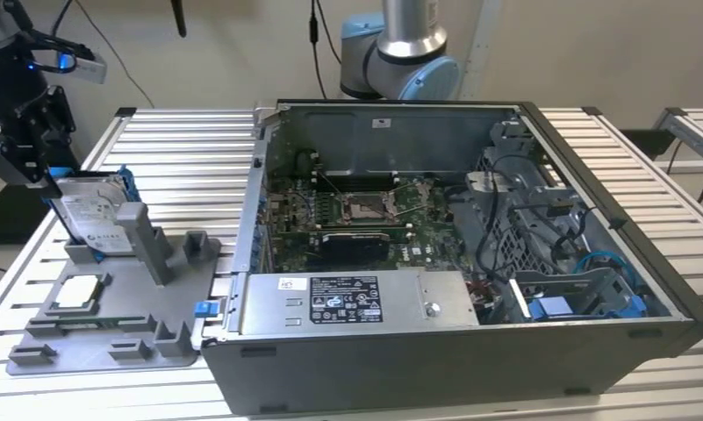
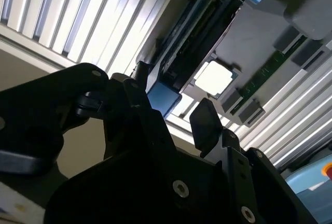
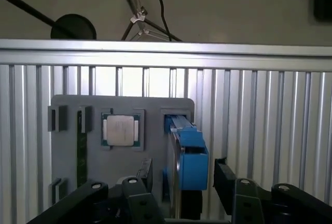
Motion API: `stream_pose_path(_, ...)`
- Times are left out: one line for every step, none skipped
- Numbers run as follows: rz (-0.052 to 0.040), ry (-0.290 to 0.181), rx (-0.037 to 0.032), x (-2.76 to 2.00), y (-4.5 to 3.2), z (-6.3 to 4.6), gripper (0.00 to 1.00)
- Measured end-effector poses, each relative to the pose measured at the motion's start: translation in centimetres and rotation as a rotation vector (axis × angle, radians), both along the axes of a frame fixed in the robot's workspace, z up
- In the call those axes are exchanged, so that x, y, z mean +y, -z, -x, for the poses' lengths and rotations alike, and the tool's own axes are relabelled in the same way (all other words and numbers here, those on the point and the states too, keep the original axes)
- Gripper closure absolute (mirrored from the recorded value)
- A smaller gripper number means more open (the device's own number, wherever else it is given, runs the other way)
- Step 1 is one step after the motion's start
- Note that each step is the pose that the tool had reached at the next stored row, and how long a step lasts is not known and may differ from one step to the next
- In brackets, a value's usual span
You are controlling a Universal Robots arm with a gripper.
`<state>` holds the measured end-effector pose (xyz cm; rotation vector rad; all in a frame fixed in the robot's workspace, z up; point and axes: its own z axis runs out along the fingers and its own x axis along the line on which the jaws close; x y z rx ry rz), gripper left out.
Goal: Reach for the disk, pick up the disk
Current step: 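Pick up the disk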
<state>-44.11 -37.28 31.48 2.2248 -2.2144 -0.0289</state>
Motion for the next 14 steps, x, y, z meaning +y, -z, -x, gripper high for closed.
stream_pose_path(0.0001, 0.000, 0.0002, 0.00, 0.01, 0.00, 0.00)
stream_pose_path(0.0001, 0.000, 0.0002, 0.00, 0.01, 0.00, 0.00)
stream_pose_path(0.0000, 0.000, 0.0001, 0.00, 0.03, 0.00, 0.00)
stream_pose_path(0.0000, 0.000, 0.0000, 0.00, 0.05, 0.00, 0.00)
stream_pose_path(0.0000, 0.000, 0.0001, 0.00, 0.05, 0.00, 0.00)
stream_pose_path(0.0000, 0.000, 0.0000, 0.00, 0.05, 0.00, 0.00)
stream_pose_path(0.0000, 0.000, 0.0000, 0.00, 0.06, 0.00, 0.00)
stream_pose_path(0.0000, 0.000, 0.0001, 0.00, 0.06, 0.00, 0.00)
stream_pose_path(0.0000, 0.000, 0.0001, 0.00, 0.06, 0.00, 0.00)
stream_pose_path(0.0000, 0.000, 0.0001, 0.00, 0.07, 0.00, 0.00)
stream_pose_path(0.0000, 0.000, 0.0000, 0.00, 0.08, 0.00, 0.00)
stream_pose_path(-0.0001, 0.000, -0.0001, 0.00, 0.11, -0.01, 0.00)
stream_pose_path(-0.0002, 0.000, -0.0003, 0.00, 0.16, -0.01, 0.00)
stream_pose_path(-0.0001, 0.000, -0.0003, 0.00, 0.23, 0.00, 0.00)
